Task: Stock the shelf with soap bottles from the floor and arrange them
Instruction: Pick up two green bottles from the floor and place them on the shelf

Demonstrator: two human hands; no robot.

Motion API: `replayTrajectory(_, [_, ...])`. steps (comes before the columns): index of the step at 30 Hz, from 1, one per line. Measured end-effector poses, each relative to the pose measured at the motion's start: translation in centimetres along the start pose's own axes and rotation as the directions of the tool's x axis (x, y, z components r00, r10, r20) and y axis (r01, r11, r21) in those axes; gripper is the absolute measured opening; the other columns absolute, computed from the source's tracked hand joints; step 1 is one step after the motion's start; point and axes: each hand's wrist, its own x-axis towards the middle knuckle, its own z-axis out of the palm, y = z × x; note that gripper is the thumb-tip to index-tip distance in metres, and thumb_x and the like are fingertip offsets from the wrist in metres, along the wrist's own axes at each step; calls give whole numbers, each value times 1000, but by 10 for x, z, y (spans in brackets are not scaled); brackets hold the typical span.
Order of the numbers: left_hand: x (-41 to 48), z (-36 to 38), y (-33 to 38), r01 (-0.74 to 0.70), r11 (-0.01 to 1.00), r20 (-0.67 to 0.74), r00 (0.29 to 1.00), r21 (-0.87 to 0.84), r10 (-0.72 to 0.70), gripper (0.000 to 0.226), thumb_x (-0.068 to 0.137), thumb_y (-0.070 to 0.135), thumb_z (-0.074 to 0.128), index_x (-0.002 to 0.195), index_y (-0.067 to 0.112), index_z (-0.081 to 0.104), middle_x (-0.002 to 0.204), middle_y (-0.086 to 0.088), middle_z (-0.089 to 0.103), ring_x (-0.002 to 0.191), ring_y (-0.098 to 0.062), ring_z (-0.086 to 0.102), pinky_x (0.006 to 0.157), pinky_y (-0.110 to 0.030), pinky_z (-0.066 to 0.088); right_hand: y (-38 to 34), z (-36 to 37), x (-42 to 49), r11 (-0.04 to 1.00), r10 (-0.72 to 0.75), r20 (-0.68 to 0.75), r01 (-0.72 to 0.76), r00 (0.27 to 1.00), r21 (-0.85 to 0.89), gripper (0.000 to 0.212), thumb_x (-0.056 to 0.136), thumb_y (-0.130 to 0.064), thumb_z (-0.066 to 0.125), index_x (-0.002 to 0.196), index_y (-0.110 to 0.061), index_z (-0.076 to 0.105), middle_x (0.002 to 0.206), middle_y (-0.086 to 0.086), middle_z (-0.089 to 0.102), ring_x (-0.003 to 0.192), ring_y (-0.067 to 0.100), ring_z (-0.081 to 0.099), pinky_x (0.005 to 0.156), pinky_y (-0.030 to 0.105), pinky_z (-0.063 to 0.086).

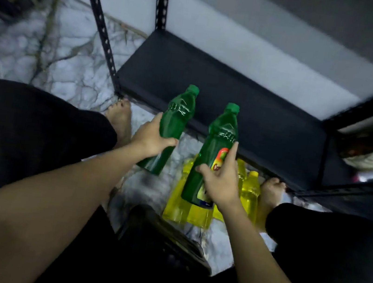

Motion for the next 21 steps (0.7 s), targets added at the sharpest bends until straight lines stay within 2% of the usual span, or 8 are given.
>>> replayTrajectory(3, [-26,-30,38,-137,991,-15,991,-10,136,73,69,50,80,132,40,45,113,11,68,103,-18,64,92,-39,53,-30,-34,-18,993,-109,-45,110,993,30,117,80,-28,77,159,-31,-9,132,-7,37,76,-30,46,76,21,39])
replayTrajectory(5, [-47,-48,62,-224,975,-42,974,-13,223,72,73,46,82,135,41,46,111,18,66,103,-11,62,90,-32,51,-49,-54,-31,974,-221,-98,224,970,21,113,83,-19,76,159,-28,-6,130,-3,39,77,-38,37,67,5,35])
replayTrajectory(7, [-68,-65,83,-312,949,-95,947,-50,306,74,73,41,84,138,40,48,104,29,62,103,-4,60,88,-26,47,-67,-70,-41,951,-303,-143,308,942,12,113,82,-18,76,159,-28,-5,130,-1,41,78,-37,38,68,-6,32])
replayTrajectory(10, [-92,-90,109,-425,902,-161,898,-76,410,84,70,43,86,143,41,46,104,34,61,95,5,62,89,-24,51,-95,-91,-57,910,-399,-196,413,896,32,116,78,-19,78,159,-37,-2,127,-3,47,85,-24,49,75,3,41])
replayTrajectory(14, [-120,-123,149,-539,835,-208,833,-106,512,92,66,50,87,145,45,40,123,23,64,99,-2,67,88,-35,58,-129,-117,-69,832,-519,-269,551,812,58,119,70,-28,80,156,-47,-1,127,-8,50,115,5,54,96,38,52])
replayTrajectory(17, [-140,-144,186,-633,769,-264,760,-94,594,86,70,44,87,144,43,42,112,40,57,80,3,66,79,-29,58,-158,-137,-74,773,-589,-297,631,751,62,121,71,-29,80,155,-48,-5,125,-28,41,123,7,48,100,42,52])
replayTrajectory(19, [-150,-154,208,-700,710,-304,695,-77,652,87,71,42,86,146,41,41,115,35,59,78,3,67,77,-25,57,-177,-152,-76,739,-622,-321,671,715,63,121,70,-31,79,154,-50,-6,124,-37,36,128,8,47,103,44,49])
replayTrajectory(21, [-157,-164,226,-750,657,-328,641,-78,694,90,73,38,86,149,39,39,121,28,61,88,7,67,77,-14,54,-197,-169,-77,702,-654,-354,711,669,47,122,69,-32,79,155,-49,-6,122,-42,32,130,6,45,105,44,48])
